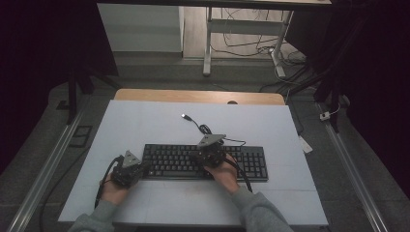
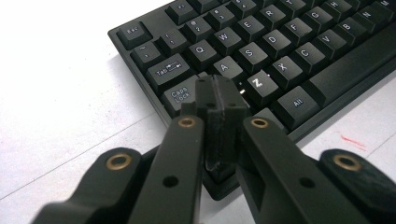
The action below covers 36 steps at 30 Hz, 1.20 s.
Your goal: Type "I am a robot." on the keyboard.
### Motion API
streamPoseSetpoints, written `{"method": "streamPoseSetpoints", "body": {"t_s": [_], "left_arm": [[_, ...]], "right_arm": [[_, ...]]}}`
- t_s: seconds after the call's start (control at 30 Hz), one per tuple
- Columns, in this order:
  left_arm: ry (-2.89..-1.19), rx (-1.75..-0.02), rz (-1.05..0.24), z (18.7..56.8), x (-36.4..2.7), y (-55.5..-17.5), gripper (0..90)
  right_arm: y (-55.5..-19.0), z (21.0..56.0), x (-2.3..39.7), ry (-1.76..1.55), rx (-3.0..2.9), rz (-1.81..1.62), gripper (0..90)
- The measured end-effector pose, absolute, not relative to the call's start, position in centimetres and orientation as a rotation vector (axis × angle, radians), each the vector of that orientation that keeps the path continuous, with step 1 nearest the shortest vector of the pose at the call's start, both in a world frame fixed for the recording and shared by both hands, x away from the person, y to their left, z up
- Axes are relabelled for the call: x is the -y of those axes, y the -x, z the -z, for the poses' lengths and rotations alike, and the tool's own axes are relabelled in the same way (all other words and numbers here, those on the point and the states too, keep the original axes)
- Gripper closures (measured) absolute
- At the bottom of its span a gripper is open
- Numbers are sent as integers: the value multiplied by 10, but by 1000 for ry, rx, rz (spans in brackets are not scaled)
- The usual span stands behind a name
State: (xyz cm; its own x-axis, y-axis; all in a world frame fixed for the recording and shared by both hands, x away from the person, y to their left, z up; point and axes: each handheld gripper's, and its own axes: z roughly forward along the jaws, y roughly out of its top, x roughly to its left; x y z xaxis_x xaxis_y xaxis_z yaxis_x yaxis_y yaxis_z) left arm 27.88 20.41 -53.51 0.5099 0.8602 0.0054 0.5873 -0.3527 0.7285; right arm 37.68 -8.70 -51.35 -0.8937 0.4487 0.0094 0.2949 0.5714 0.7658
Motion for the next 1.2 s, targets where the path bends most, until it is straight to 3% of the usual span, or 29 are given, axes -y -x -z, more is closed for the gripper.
{"method": "streamPoseSetpoints", "body": {"t_s": [0.63,1.2], "left_arm": [[-2074,-1178,-515,535,-204,-279,886],[-1977,-1158,-510,526,-212,-272,863]], "right_arm": [[-379,519,81,-598,-2605,-1153,900],[-370,501,109,-603,-2567,-1275,898]]}}
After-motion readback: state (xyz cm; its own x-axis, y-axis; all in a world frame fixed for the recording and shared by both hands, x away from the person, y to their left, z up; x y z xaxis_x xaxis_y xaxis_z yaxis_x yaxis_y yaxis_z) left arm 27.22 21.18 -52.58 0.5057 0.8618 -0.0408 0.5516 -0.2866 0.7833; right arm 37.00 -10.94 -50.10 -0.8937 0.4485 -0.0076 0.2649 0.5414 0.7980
